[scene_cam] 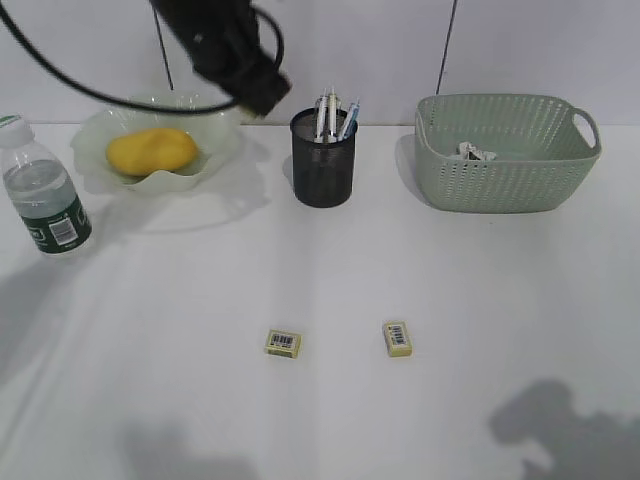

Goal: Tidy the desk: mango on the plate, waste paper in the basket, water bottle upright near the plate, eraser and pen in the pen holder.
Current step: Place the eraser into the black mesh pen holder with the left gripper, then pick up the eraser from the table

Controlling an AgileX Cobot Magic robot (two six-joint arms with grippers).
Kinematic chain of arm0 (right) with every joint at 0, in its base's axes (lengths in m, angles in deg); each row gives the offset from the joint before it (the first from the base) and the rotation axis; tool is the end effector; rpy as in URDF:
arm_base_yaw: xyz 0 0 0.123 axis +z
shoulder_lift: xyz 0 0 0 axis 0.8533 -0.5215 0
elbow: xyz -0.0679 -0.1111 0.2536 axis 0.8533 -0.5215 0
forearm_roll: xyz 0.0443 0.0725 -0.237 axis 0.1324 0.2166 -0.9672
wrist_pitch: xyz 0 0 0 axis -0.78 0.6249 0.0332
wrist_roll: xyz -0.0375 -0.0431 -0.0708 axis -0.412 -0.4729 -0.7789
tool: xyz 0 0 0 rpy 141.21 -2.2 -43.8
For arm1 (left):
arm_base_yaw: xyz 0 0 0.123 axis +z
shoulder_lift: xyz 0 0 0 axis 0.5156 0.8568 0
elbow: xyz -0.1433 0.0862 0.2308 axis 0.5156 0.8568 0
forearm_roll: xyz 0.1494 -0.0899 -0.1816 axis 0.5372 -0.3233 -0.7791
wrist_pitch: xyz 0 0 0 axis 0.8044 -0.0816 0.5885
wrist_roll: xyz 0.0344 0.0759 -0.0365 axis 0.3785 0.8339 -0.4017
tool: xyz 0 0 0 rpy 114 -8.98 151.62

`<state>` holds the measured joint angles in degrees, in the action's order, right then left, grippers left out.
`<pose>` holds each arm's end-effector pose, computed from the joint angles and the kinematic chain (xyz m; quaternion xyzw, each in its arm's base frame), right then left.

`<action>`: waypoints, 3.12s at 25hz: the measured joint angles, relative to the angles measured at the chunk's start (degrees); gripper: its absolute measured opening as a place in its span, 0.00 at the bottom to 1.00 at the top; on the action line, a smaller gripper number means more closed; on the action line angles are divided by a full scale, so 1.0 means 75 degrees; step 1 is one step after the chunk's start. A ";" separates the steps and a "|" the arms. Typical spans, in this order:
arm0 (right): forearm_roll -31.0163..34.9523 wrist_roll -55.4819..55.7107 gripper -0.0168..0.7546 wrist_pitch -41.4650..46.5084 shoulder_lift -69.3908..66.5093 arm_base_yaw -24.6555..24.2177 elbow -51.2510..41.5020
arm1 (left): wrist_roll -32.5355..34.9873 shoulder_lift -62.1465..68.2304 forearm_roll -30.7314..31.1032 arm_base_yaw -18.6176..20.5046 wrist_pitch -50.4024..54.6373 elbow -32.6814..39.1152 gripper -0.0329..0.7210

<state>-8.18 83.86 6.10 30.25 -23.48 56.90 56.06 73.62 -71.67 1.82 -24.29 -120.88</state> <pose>0.0512 0.0348 0.2823 -0.2788 0.8897 0.1047 0.3459 0.4158 -0.2352 0.2785 0.3605 0.8838 -0.0495 0.2940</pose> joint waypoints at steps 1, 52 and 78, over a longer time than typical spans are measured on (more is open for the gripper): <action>0.0000 0.0000 0.74 0.0000 0.0000 0.0000 0.0000 | -0.0008 0.0000 -0.0204 0.0000 -0.0369 -0.0088 0.31; -0.0044 0.0032 0.74 -0.0141 -0.0455 0.0000 0.0000 | -0.1095 -0.1721 0.0119 0.0007 0.2405 -0.0079 0.55; 0.0193 0.0378 0.73 -0.0924 -0.6132 0.0000 0.2161 | -0.2198 -0.7764 0.0143 0.0022 0.1902 0.6502 0.54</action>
<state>-6.73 86.69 -0.83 -15.74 -23.48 73.11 39.58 15.39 -70.60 1.98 -10.02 -72.11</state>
